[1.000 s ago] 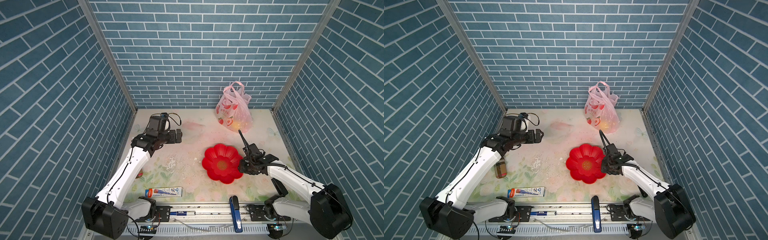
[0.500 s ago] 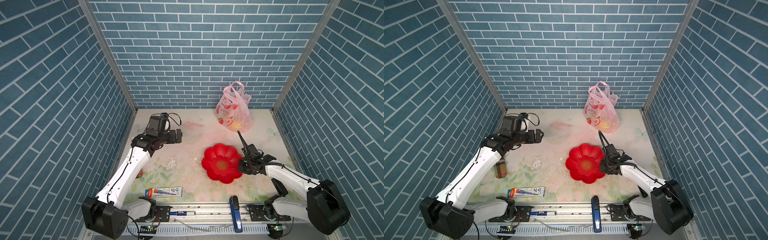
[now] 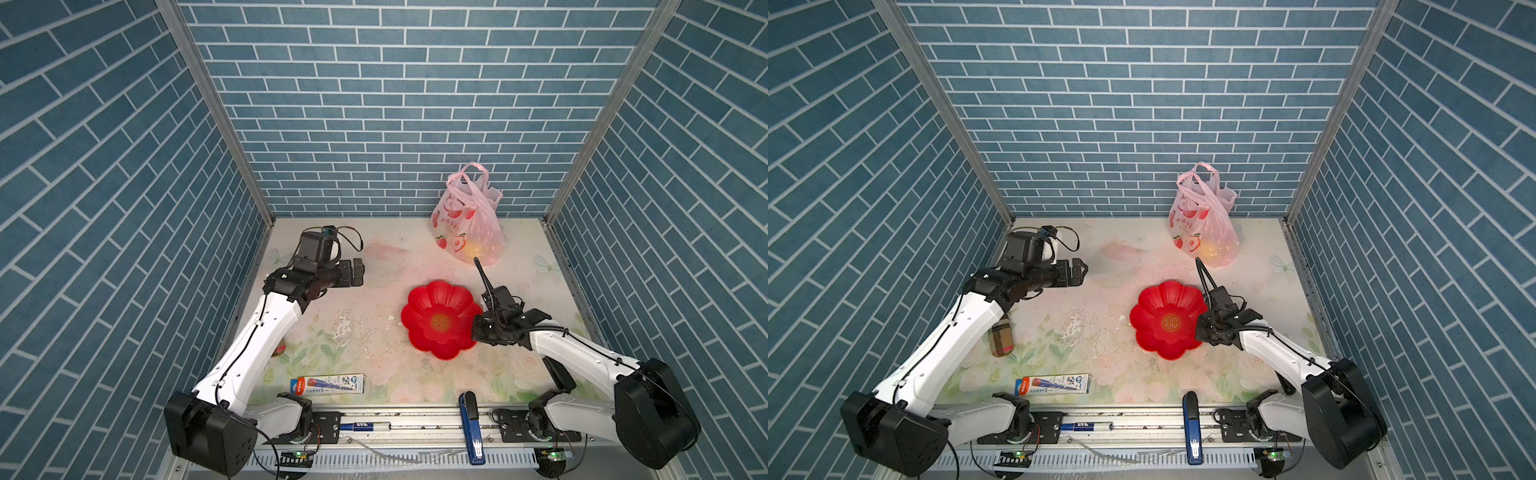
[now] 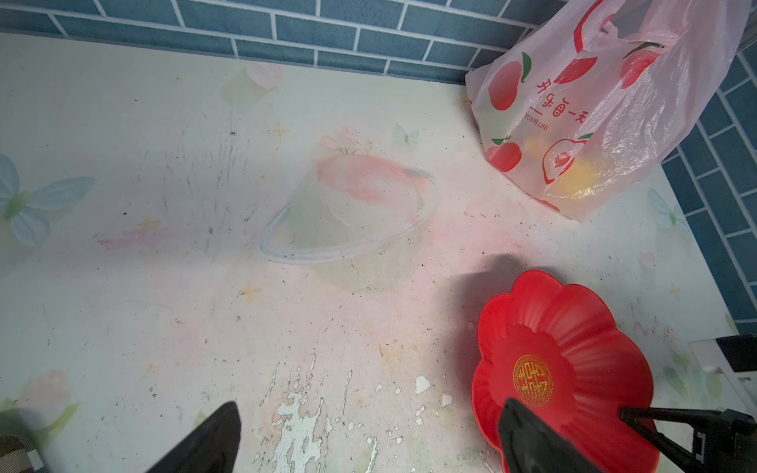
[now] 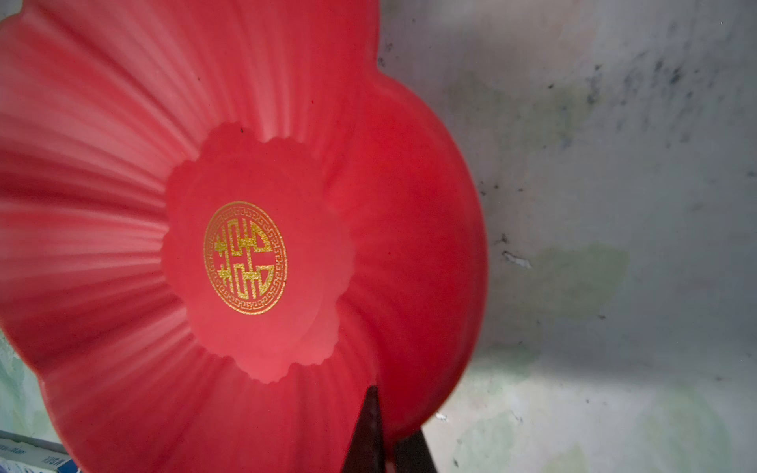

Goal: Take fruits out of the plastic bag
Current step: Move the plate to the middle-right of the table.

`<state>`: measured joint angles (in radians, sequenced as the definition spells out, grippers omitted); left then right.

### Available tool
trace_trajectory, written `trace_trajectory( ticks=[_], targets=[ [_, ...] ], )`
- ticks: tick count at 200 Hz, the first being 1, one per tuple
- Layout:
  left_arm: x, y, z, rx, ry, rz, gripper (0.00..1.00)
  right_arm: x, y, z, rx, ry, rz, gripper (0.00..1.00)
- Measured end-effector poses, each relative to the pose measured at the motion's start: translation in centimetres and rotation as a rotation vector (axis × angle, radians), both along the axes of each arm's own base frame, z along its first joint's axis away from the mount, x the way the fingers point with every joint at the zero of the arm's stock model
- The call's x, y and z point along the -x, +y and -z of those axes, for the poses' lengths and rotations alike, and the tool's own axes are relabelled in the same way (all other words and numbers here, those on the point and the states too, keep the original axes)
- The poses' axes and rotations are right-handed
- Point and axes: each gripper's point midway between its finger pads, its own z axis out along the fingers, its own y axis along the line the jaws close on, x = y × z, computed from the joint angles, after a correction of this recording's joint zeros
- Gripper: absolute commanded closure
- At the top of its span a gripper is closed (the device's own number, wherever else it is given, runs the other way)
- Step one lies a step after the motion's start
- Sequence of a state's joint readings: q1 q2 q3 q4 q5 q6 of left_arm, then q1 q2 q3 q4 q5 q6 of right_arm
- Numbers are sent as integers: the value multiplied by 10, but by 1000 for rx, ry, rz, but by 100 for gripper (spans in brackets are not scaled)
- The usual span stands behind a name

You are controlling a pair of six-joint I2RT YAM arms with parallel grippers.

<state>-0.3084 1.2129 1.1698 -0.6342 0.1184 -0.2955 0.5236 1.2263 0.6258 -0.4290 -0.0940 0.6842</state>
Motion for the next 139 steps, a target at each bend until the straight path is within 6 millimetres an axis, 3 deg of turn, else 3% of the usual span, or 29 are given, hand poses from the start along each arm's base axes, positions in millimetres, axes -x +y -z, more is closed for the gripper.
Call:
trace_trajectory(
  ticks=[36,91,139],
  targets=[
    [0,0,0,2,1,2,1,-5,-18,-3,22,-8,61,99],
    [0,-1,0,5,1,4,1,-3,-71,-8,43,-29,246,97],
    [1,-1,0,5,2,5,1,2,-76,-2,35,-22,274,93]
  ],
)
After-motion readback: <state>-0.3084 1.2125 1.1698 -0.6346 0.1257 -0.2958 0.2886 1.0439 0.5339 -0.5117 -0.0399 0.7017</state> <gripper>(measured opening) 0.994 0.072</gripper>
